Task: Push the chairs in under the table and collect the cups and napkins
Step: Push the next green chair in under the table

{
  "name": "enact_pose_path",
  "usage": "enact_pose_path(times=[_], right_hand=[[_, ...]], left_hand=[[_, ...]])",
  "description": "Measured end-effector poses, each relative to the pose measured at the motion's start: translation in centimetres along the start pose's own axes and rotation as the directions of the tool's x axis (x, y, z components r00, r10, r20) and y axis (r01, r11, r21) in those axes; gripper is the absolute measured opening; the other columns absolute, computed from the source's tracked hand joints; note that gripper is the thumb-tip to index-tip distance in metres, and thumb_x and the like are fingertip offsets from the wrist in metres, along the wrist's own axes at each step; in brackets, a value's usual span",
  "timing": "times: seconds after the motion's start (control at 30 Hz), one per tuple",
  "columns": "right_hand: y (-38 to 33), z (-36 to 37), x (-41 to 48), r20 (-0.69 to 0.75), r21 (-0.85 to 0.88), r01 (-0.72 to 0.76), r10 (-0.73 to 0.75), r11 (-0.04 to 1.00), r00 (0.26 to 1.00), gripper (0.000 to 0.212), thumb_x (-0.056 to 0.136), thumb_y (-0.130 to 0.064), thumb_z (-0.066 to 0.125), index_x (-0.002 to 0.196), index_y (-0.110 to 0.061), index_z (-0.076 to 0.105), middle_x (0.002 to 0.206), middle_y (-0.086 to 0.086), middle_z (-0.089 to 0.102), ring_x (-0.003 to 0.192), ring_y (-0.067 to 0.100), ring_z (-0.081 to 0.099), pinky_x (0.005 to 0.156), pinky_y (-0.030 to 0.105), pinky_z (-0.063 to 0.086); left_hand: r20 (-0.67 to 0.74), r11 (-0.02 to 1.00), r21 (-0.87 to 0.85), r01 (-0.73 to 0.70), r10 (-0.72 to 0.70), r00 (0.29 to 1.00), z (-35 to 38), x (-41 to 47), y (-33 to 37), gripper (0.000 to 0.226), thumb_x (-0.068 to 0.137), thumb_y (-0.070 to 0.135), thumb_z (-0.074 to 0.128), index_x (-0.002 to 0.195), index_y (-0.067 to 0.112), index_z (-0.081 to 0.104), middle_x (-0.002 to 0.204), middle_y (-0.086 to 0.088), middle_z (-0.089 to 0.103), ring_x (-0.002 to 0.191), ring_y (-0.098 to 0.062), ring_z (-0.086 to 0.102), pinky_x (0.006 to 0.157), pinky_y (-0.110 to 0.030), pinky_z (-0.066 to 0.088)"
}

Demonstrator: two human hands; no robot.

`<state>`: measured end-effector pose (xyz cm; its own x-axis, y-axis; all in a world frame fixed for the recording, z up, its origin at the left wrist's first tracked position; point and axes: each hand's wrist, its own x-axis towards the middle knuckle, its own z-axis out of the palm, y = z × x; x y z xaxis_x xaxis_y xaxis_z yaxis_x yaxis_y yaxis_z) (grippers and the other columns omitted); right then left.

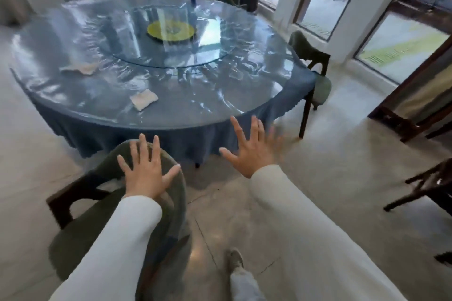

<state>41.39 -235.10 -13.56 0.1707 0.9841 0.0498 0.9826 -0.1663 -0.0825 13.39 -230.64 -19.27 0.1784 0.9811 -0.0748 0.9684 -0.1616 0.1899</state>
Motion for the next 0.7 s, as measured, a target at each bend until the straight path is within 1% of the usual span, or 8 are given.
enact_pose_path(times=[0.1, 0.2, 0.3, 0.43, 0.53, 0.57, 0.63, 0.7], right_hand=[[-2.2, 3.1, 5.8, 0.070, 0.029, 0.183, -0.185, 0.983, 0.980, 0.084, 0.088, -0.082, 0.022, 0.151, -0.047, -0.023, 0.165, 0.019, -0.010, 0.152, 0.037, -0.010, 0.109, 0.055, -0.029], [-4.3, 6.3, 10.9, 0.129, 0.052, 0.351, -0.355, 0.935, 0.926, 0.083, 0.088, -0.082, 0.021, 0.150, -0.048, -0.023, 0.165, 0.017, -0.013, 0.152, 0.039, -0.009, 0.114, 0.059, -0.019], [-6.4, 9.4, 14.9, 0.196, 0.092, 0.468, -0.476, 0.879, 0.857, 0.084, 0.087, -0.083, 0.019, 0.150, -0.048, -0.023, 0.166, 0.015, -0.012, 0.153, 0.039, -0.007, 0.119, 0.064, -0.007], [-9.0, 13.6, 18.0, 0.285, 0.148, 0.594, -0.609, 0.791, 0.740, 0.085, 0.083, -0.086, 0.013, 0.149, -0.049, -0.024, 0.166, 0.009, -0.017, 0.153, 0.037, -0.010, 0.119, 0.061, -0.008], [-11.4, 16.2, 20.3, 0.344, 0.143, 0.736, -0.730, 0.662, 0.590, 0.081, 0.084, -0.083, 0.008, 0.148, -0.049, -0.028, 0.165, 0.008, -0.023, 0.153, 0.035, -0.011, 0.121, 0.062, 0.001], [-12.4, 17.0, 21.2, 0.355, 0.129, 0.789, -0.771, 0.601, 0.529, 0.081, 0.086, -0.080, 0.014, 0.146, -0.049, -0.030, 0.164, 0.009, -0.025, 0.153, 0.036, -0.012, 0.121, 0.063, 0.003], [-14.7, 18.3, 23.0, 0.372, 0.087, 0.879, -0.834, 0.469, 0.408, 0.101, 0.091, -0.066, 0.050, 0.145, -0.049, -0.034, 0.163, 0.012, -0.026, 0.152, 0.038, -0.014, 0.120, 0.064, 0.006], [-17.3, 19.3, 24.4, 0.389, 0.020, 0.942, -0.871, 0.335, 0.301, 0.125, 0.085, -0.043, 0.075, 0.145, -0.048, -0.035, 0.163, 0.013, -0.025, 0.151, 0.039, -0.016, 0.119, 0.066, 0.009]], left_hand=[[-0.016, 0.985, 0.014, 0.172, -0.172, 0.985, 1.6, 1.4, -2.0, 0.106, 0.080, 0.089, 0.024, 0.157, 0.031, -0.022, 0.167, -0.009, -0.023, 0.154, -0.037, -0.019, 0.117, -0.068, -0.002], [0.007, 0.946, -0.021, 0.323, -0.323, 0.946, 3.2, 1.8, -2.3, 0.110, 0.080, 0.090, 0.028, 0.158, 0.029, -0.019, 0.169, -0.011, -0.019, 0.155, -0.038, -0.015, 0.118, -0.070, 0.004], [0.056, 0.902, -0.053, 0.429, -0.426, 0.903, 4.9, 2.2, -1.3, 0.112, 0.081, 0.088, 0.034, 0.157, 0.027, -0.022, 0.167, -0.011, -0.024, 0.154, -0.036, -0.019, 0.120, -0.069, 0.004], [0.193, 0.825, -0.088, 0.558, -0.536, 0.822, 8.5, 2.8, 0.9, 0.117, 0.080, 0.088, 0.037, 0.157, 0.025, -0.023, 0.167, -0.009, -0.026, 0.153, -0.035, -0.022, 0.121, -0.068, -0.001], [0.303, 0.722, -0.187, 0.666, -0.602, 0.739, 11.3, 4.5, 2.8, 0.123, 0.078, 0.089, 0.041, 0.157, 0.021, -0.025, 0.166, -0.007, -0.029, 0.153, -0.033, -0.024, 0.120, -0.066, -0.003], [0.336, 0.677, -0.233, 0.698, -0.617, 0.711, 11.9, 5.6, 3.3, 0.125, 0.077, 0.088, 0.044, 0.157, 0.021, -0.025, 0.166, -0.006, -0.029, 0.154, -0.031, -0.023, 0.120, -0.065, -0.003], [0.390, 0.513, -0.396, 0.761, -0.657, 0.646, 12.9, 8.2, 4.2, 0.128, 0.078, 0.080, 0.058, 0.157, 0.022, -0.024, 0.168, -0.001, -0.024, 0.155, -0.028, -0.018, 0.122, -0.062, 0.001], [0.439, 0.233, -0.613, 0.755, -0.693, 0.572, 13.8, 10.9, 4.9, 0.132, 0.077, 0.062, 0.076, 0.159, 0.023, -0.020, 0.170, 0.001, -0.014, 0.157, -0.026, -0.006, 0.125, -0.054, 0.008]])
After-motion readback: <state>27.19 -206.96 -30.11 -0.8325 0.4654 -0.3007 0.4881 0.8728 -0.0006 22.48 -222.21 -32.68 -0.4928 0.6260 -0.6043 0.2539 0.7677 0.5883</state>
